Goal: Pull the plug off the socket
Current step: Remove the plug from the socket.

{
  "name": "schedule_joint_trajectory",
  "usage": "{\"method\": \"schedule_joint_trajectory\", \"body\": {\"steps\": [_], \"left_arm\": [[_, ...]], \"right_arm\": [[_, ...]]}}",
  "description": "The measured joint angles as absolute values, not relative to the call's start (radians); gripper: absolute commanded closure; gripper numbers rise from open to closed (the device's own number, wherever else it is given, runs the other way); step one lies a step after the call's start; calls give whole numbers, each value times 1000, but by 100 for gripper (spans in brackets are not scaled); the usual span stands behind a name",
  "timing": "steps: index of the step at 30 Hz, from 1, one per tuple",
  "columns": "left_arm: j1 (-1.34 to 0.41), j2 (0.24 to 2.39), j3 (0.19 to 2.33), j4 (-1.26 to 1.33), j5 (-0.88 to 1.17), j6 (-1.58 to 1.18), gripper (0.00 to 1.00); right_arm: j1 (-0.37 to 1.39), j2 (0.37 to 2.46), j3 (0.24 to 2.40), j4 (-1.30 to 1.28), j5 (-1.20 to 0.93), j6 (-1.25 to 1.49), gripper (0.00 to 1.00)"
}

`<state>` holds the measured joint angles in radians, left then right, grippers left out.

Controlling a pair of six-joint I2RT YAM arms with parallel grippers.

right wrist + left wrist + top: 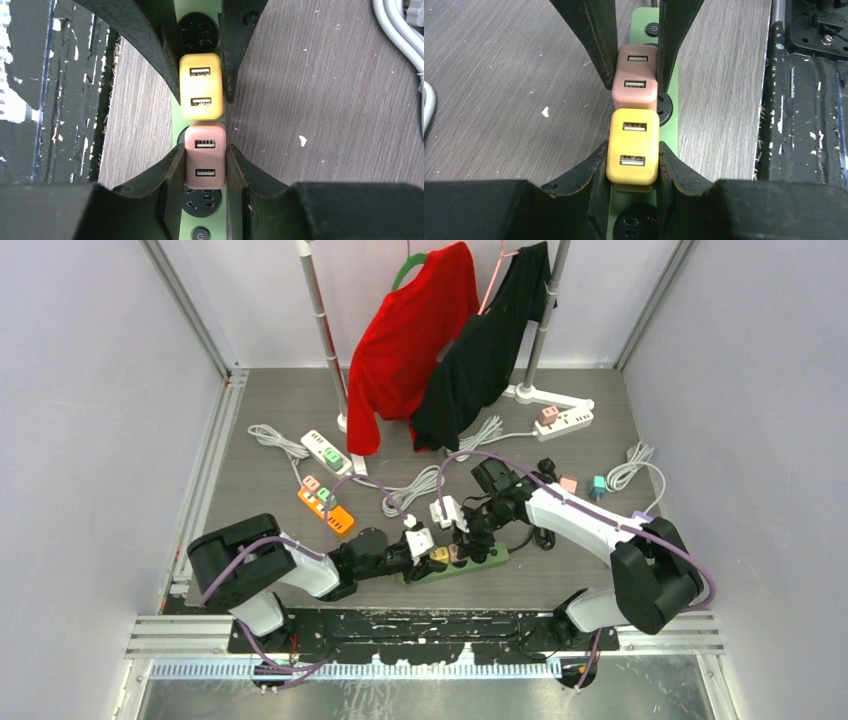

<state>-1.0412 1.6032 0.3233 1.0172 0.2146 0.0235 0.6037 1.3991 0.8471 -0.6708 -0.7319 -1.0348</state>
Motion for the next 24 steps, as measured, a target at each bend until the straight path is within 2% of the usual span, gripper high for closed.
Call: {"method": "schedule_joint_trajectory", "body": {"steps": [9,14,24], "left_arm": [[-1026,1631,322,1078,226,19,100],[-1026,1633,315,1080,247,8,100],[-1021,1653,313,1109,257,1,100]], "right_arm": [[559,1378,835,-701,-766,-1156,99],[597,1379,834,-723,-775,-1227,99],[592,1386,834,-668,-744,-1056,99]]}}
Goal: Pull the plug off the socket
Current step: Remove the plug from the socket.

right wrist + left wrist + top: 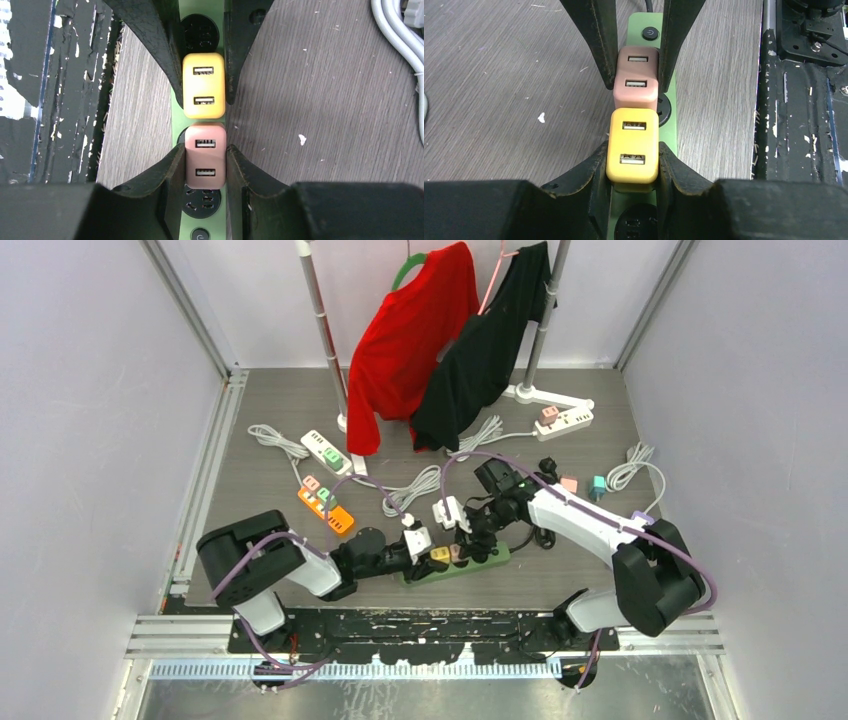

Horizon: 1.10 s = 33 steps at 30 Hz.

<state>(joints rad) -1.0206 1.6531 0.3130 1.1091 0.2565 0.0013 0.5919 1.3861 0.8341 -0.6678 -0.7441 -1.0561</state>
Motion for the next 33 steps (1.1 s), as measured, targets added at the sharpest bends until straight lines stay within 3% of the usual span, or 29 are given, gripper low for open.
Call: {"method": "schedule_joint_trajectory", "body": {"steps": [12,24,33], "left_arm": [[-1019,1680,319,1164,268,-14,100],[-1013,1698,320,1183,279,-33,100],[-1013,1699,325,1203,296,-44,100]], "right_arm": [[540,1367,829,-764,-821,-1296,99],[511,1377,828,-697,-824,-1063,99],[505,1344,824,-802,-872,-1317,99]]}}
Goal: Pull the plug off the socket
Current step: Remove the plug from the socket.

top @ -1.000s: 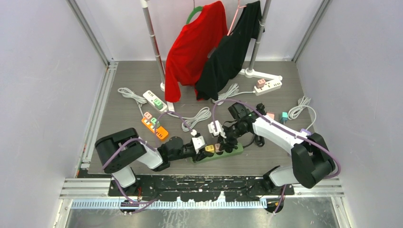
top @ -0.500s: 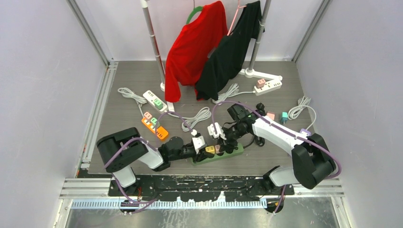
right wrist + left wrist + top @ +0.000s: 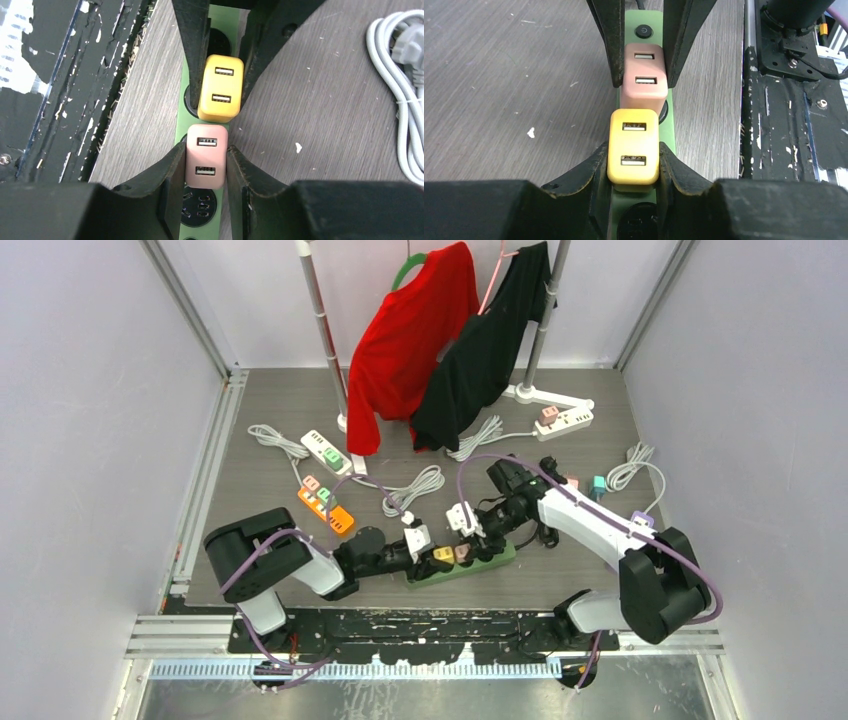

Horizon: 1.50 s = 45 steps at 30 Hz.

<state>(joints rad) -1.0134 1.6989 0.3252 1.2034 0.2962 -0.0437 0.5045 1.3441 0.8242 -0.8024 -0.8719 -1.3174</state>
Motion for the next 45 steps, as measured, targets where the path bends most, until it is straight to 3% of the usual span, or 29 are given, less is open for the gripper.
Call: {"method": "schedule_joint_trajectory", "body": {"steps": [14,22,29,40,45], "left_arm": [[-1011,1688,351,1161,307,-43,100],[-1008,1688,358,1105,333,-45,100],[-1002,1688,360,1114,311,-44,100],[-1006,1688,363,1099,334,-44,100],[-1006,1688,364,1095,334,-43,100]], "right_arm": [[496,1323,846,-779,-836,-1147,99],[585,1345,836,-741,-752,-1090,99],[488,1356,834,-711,-809,-1009,99],[536,1340,817,-767,-833,-1218,99],[540,1340,823,-754,-813,-1164,99]]}}
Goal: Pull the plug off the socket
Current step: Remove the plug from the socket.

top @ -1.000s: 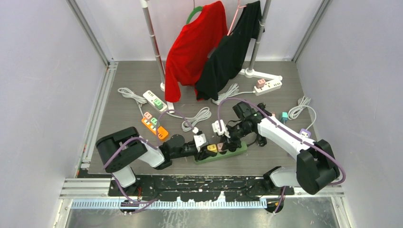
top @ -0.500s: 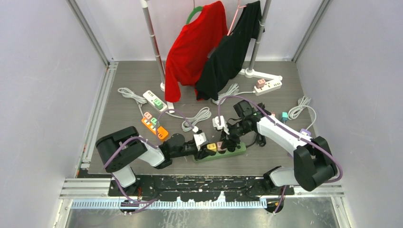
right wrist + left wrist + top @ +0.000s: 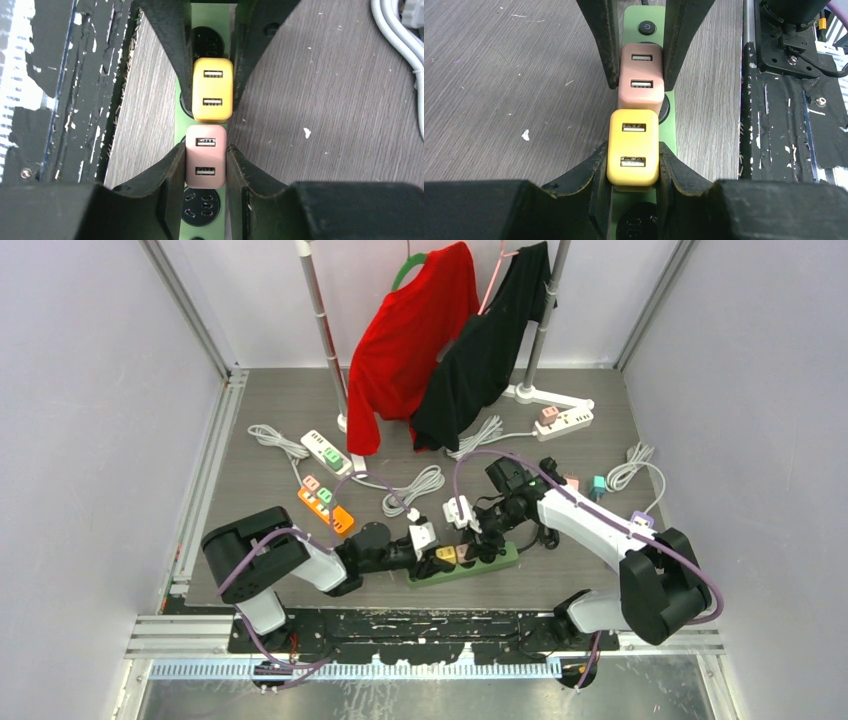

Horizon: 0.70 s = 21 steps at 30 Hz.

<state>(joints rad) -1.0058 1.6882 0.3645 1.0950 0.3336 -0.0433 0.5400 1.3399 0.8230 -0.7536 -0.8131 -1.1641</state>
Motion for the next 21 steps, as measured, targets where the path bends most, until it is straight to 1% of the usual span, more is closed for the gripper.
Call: {"method": "schedule_joint_trajectory", "body": {"steps": [4,8,10,15,21], "left_arm": [[-1006,1695,379,1098,332,-40,100],[-1005,1708,398,1108,327,-40,100],[-1006,1709,399,1110,334,-40,100],[-1007,1708,398,1087,361,-44,100],[-1005,1700,424,1032,378,-44,100]], "right_arm": [[470,1339,827,-752,-854,-1101,99],[427,1327,827,-778,-875,-1130,99],[434,1317,827,-802,-875,-1180,99],[528,1312,828,-817,-816,-1245,99],[529,1313,840,-812,-784,-1159,99]]}}
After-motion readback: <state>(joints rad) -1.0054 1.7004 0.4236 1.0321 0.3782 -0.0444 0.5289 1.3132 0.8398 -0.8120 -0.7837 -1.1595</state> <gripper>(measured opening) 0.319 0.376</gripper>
